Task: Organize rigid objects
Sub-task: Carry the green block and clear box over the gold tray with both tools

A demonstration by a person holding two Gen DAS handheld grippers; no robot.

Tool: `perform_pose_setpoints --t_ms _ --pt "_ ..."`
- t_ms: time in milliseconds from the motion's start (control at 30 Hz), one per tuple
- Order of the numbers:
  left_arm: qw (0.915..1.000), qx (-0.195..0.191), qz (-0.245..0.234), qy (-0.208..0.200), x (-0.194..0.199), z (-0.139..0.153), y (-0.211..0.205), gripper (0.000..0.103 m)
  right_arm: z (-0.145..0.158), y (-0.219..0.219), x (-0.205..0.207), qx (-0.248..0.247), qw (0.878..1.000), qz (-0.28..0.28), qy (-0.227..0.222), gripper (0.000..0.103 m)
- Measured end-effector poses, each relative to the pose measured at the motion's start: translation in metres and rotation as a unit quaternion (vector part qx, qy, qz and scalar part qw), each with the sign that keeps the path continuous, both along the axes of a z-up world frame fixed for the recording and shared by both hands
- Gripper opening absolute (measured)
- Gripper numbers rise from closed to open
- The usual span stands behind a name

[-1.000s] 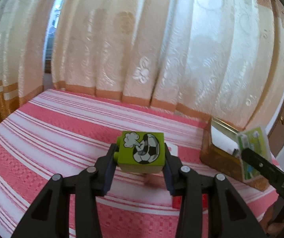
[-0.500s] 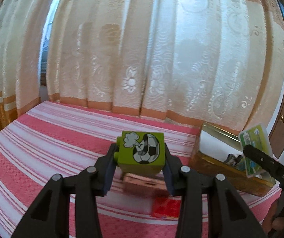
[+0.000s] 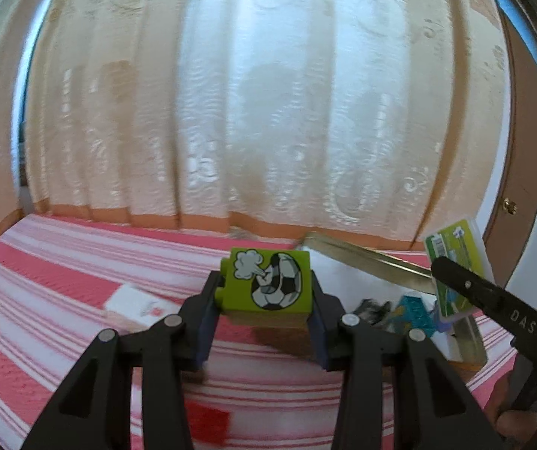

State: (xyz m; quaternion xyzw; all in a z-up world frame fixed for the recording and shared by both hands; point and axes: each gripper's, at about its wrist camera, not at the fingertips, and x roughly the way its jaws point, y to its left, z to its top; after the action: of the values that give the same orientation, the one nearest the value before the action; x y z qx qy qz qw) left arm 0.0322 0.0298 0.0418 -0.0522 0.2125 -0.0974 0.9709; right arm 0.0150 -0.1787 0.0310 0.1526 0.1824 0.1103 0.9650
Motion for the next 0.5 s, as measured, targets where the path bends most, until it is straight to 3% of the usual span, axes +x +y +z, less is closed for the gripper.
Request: perform_pose_setpoints --t_ms 267,500 --pt "0.9995 0.012 -0.03 0.002 0.015 -0.001 -0.053 0.041 -0.007 -0.059 0.008 0.029 0.999 -0.033 0.016 0.028" --pt "0.9984 0.035 -0.039 0.022 0.033 -0.011 -0.093 0.041 -0.021 -0.103 0.024 0.098 0.993 -0.024 0.056 0.028"
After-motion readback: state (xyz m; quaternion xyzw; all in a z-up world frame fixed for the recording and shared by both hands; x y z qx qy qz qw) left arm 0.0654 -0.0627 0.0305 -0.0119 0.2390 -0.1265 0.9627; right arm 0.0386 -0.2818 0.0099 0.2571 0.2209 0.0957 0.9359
